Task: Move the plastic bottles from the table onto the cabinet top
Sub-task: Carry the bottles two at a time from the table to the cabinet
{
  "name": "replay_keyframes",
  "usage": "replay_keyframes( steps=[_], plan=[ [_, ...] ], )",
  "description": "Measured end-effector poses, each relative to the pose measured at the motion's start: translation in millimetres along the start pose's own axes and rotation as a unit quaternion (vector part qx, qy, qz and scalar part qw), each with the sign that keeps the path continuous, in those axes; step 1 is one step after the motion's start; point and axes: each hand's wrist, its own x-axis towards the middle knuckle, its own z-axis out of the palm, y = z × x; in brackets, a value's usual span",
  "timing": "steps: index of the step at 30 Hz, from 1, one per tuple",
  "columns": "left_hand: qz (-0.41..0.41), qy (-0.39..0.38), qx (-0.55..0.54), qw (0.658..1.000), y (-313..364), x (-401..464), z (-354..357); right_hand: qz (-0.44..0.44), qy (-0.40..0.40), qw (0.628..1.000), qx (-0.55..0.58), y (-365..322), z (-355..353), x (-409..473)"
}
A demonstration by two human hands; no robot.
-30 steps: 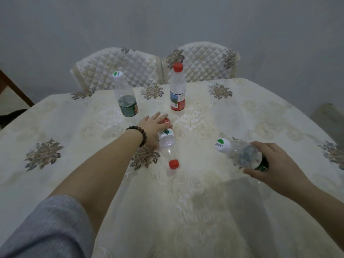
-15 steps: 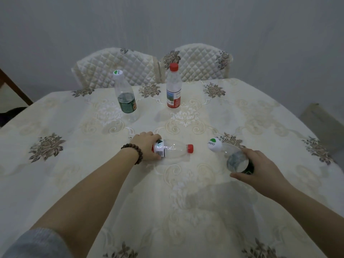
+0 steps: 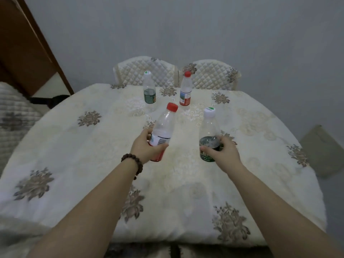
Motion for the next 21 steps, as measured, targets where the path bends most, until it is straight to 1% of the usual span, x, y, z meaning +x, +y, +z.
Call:
replay_keyframes(
  steps=[5, 11, 14, 16, 21],
  plan=[
    [-0.001, 0.095, -0.034, 0.995, 12.6, -68.8, -14.8, -0.025, -0.044, 0.998, 0.027, -12.7, 0.1, -35.5],
    [-0.036, 0.218, -0.059, 0.974, 6.3, -155.9, -27.8, -0.066, -0.127, 0.989, 0.047, -15.5, 17.8, -79.4],
    [-0.063, 0.272, -0.061, 0.958, -5.3, -200.6, -37.3, -0.092, -0.170, 0.980, 0.058, -18.9, 36.1, -102.7],
    [-0.080, 0.316, -0.061, 0.943, -15.4, -235.1, -49.1, -0.107, -0.215, 0.969, 0.060, -25.6, 52.4, -124.4],
    [-0.111, 0.432, -0.063, 0.893, -30.6, -319.8, -88.7, -0.152, -0.307, 0.937, 0.064, -52.4, 97.8, -186.4]
  ],
)
